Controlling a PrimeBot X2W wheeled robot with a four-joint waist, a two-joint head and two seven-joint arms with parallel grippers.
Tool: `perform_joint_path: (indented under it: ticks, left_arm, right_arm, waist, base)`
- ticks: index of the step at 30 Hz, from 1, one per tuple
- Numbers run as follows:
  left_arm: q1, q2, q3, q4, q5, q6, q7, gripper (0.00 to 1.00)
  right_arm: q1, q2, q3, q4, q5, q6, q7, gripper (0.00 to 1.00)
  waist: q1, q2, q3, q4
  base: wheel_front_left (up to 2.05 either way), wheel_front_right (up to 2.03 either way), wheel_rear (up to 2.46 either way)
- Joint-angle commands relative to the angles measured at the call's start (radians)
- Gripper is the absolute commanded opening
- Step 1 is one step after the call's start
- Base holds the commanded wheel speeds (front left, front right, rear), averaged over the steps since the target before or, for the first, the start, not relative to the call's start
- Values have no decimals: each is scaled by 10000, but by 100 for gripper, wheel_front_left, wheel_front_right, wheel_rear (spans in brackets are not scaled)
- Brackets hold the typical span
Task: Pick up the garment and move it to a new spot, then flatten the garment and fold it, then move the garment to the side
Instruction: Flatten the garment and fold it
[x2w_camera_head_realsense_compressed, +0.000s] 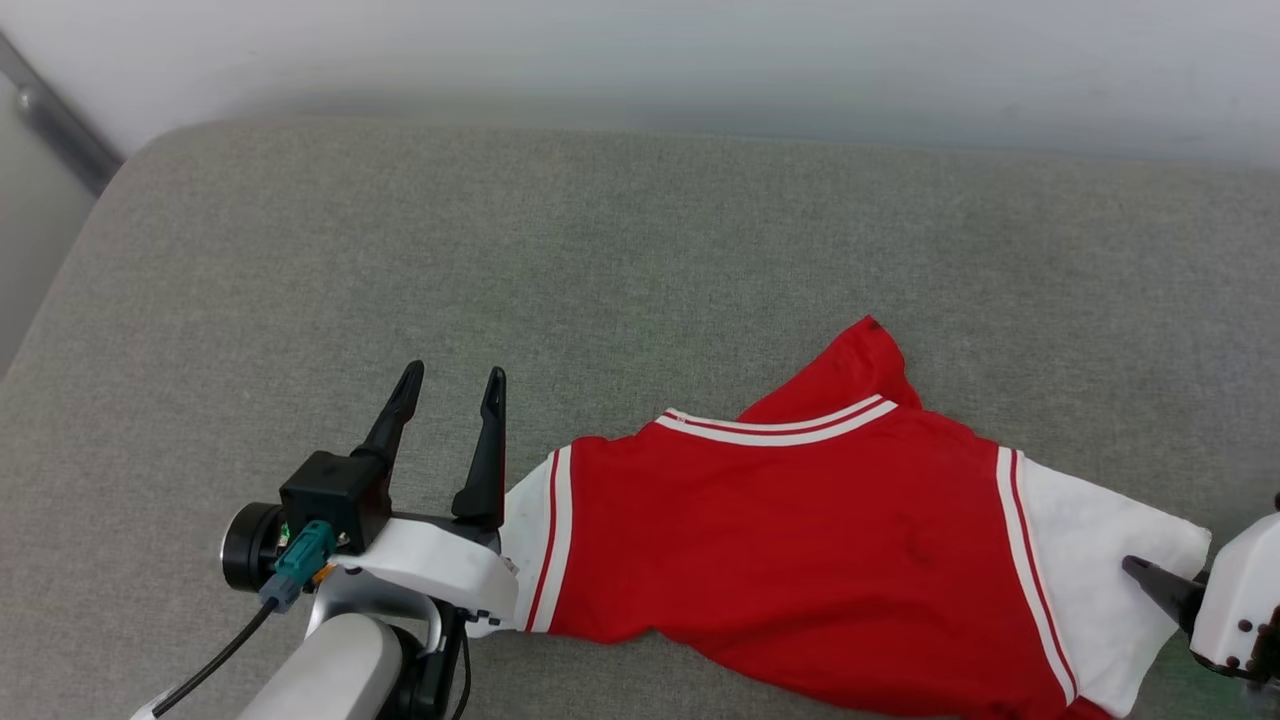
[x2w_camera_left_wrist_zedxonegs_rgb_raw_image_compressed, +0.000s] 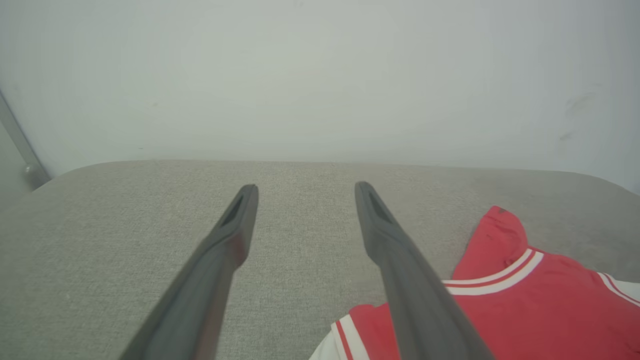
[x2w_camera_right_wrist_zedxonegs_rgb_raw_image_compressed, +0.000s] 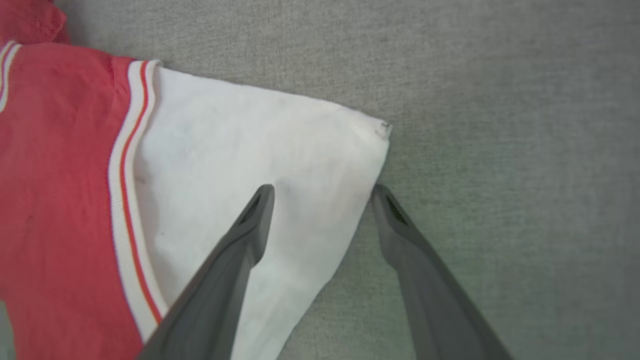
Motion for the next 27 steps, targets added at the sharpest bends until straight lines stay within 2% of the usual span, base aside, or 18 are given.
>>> perform_joint_path:
  ticks: [1, 5, 6, 7, 8, 11, 15, 20, 21, 27]
  left_arm:
    - [-211, -55, 61, 93, 67, -65, -63, 100]
    - [-308, -160, 107, 301, -22, -206, -103, 100]
    - [-317, -172, 118, 352, -46, -235, -114, 100]
    - [-321, -192, 126, 408, -67, -267, -124, 100]
    - [-296, -195, 121, 487, -112, -296, -124, 100]
    - [-52, -91, 164, 733, -338, -423, 24, 100]
    - [115, 210, 298, 1004, -784, -666, 511, 100]
    - [-55, 1027, 311, 1127, -1303, -1216, 1845, 100]
    - [-55, 1027, 311, 1127, -1303, -1216, 1845, 100]
    - [-417, 1936, -17, 1177, -1991, -2199, 3872, 100]
  right_arm:
    - [-299, -103, 230, 298, 86, -3, 192, 100]
    - [-305, 108, 641, 1067, 218, -3, 716, 100]
    - [-234, 202, 697, 1221, 289, -3, 833, 95]
    - [-156, 280, 747, 1396, 370, -3, 1002, 31]
    - [-109, 298, 802, 1473, 395, -2, 1025, 0]
    - [-196, 189, 939, 1440, 441, 0, 698, 0]
    - [-444, -264, 1148, 974, 238, -2, -47, 0]
    - [-355, -422, 1234, 360, 40, -3, -701, 0]
    - [-355, -422, 1234, 360, 40, -3, -701, 0]
    - [59, -304, 995, -550, -144, -5, -810, 0]
  waist:
    - [-1, 0, 391, 150]
    - [-1, 0, 516, 243]
    - [-1, 0, 509, 265]
    - [-1, 0, 496, 283]
    - [-1, 0, 460, 291]
    - [-1, 0, 215, 193]
    - [-1, 0, -246, -58]
    - [-1, 0, -853, -388]
    - [-1, 0, -853, -388]
    - [-1, 0, -1192, -904]
  base:
    - [0, 0, 0]
    - [0, 0, 0]
    - [0, 0, 0]
    - [0, 0, 0]
    - [0, 0, 0]
    - [0, 0, 0]
    - [0, 0, 0]
    - [0, 0, 0]
    - [0, 0, 0]
    - [0, 0, 0]
